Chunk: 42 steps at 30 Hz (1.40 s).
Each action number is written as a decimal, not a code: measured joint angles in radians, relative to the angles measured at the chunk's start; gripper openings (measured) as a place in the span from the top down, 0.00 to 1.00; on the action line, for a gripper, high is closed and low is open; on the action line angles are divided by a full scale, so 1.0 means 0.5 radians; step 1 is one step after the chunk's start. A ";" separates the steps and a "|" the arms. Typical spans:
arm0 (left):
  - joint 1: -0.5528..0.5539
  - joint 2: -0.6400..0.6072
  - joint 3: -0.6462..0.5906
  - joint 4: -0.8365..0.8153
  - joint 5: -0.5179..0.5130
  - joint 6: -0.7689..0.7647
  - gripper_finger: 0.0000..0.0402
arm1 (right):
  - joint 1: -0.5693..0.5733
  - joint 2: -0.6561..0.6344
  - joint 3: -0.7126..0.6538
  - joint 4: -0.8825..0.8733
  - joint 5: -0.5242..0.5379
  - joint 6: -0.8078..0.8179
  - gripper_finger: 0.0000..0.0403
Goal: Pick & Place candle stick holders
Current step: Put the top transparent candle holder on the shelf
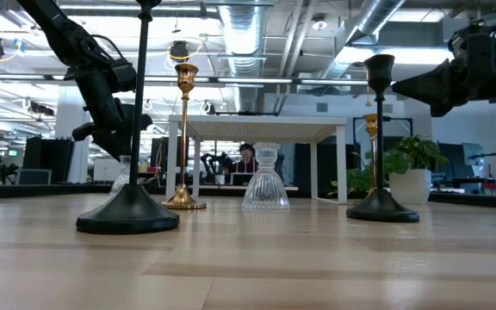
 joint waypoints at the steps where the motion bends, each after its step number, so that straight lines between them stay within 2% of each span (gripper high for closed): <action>1: 0.000 0.000 0.000 0.003 0.000 0.000 0.76 | -0.001 -0.001 0.000 0.000 0.001 0.000 1.00; 22: 0.000 0.002 -0.003 0.142 0.003 -0.001 0.76 | -0.001 0.000 0.000 0.000 0.000 0.000 1.00; 28: 0.003 0.003 -0.003 0.158 0.165 -0.006 0.77 | 0.000 0.000 0.001 0.000 0.000 0.000 1.00; 31: 0.000 0.003 -0.003 0.158 0.181 -0.007 0.79 | -0.001 0.000 0.001 0.000 0.000 0.000 1.00; 37: 0.001 0.001 -0.001 0.147 0.206 -0.015 0.91 | 0.000 0.000 0.000 0.000 0.000 0.001 1.00; 42: 0.000 0.001 -0.001 0.127 0.192 -0.012 0.92 | 0.000 0.000 0.000 0.000 0.000 0.001 1.00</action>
